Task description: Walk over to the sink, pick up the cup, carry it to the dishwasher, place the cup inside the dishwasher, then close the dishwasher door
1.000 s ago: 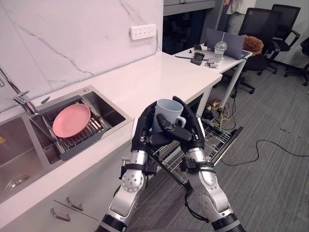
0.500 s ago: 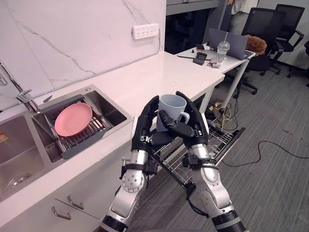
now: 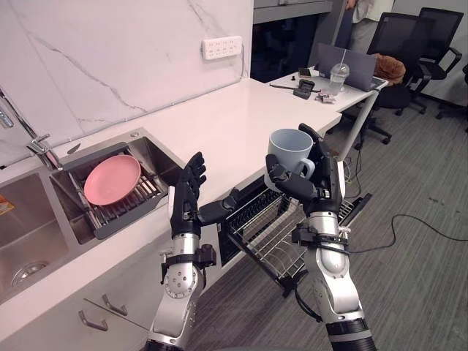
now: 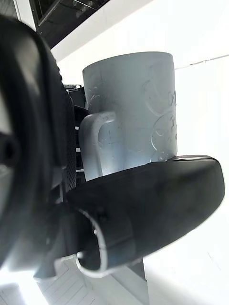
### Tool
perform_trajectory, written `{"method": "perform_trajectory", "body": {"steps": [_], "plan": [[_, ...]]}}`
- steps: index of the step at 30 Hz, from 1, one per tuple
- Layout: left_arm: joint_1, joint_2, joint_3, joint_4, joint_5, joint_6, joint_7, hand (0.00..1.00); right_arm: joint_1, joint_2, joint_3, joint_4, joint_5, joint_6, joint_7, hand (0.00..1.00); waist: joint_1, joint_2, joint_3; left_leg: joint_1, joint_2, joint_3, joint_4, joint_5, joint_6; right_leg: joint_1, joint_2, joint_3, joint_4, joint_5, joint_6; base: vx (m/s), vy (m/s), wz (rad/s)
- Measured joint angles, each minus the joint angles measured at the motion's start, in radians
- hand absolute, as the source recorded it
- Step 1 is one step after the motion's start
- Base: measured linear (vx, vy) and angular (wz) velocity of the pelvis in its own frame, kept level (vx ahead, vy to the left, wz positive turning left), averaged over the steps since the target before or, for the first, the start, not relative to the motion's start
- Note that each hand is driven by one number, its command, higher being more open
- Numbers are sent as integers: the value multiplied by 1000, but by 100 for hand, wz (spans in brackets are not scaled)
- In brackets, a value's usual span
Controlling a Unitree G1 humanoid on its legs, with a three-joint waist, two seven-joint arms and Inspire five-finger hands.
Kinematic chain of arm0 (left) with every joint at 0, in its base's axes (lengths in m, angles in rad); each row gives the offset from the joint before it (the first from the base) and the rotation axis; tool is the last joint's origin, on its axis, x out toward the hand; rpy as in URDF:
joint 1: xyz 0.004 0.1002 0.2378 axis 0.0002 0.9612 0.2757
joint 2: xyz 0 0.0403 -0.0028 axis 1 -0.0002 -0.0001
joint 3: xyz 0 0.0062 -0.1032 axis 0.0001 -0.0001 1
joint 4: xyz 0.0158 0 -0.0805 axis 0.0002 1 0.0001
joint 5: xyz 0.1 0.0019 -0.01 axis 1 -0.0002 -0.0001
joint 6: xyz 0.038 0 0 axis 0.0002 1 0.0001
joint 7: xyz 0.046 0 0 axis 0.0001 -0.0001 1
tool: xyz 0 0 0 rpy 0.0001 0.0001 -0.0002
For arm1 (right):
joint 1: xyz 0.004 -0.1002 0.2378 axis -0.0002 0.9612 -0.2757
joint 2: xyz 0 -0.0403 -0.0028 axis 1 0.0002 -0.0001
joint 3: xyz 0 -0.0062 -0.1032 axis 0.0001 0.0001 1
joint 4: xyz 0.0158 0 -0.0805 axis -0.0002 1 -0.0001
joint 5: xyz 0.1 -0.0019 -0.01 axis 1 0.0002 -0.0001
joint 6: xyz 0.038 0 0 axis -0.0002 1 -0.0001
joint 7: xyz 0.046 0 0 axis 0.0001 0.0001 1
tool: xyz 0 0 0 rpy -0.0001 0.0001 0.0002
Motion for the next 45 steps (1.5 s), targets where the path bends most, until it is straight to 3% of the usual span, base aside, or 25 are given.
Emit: {"method": "perform_trajectory", "body": {"steps": [8, 15, 26, 35, 45], "plan": [[172, 2, 9, 29, -72, -1, -112, 90, 149, 7, -79, 5, -34, 7, 15, 30, 2, -1, 29, -4, 0, -5, -7, 0, 0, 0, 0, -4, -9, 0, 0, 0, 0, 0], [272, 4, 44, 208, -78, 2, -175, 90, 230, 7, -113, 51, -39, 19, 17, 30, 5, -1, 34, -4, 2, -6, -9, 0, -1, 1, 1, -10, -10, -2, 1, 0, 0, 0], [231, 52, 118, 607, -16, 28, -186, 90, 223, -7, -129, 268, -52, 24, 28, 30, 7, 2, 51, -8, 0, -34, -53, 27, -12, -5, 2, -44, -17, -6, 3, 10, -9, 8], [209, 68, 139, 715, 19, 27, -185, 90, 176, -51, -148, 366, -79, 36, 32, 30, 13, 15, 67, -22, -3, -45, -63, 43, -13, -20, 2, -54, -14, -4, 4, -20, -1, 3], [90, 74, 176, 769, 36, 8, -181, 90, -101, -170, -148, 497, -109, 39, -8, 30, 26, 58, 271, -157, -2, -65, -7, 84, -9, -134, 1, -67, 26, 38, 5, -106, 0, 6]]}}
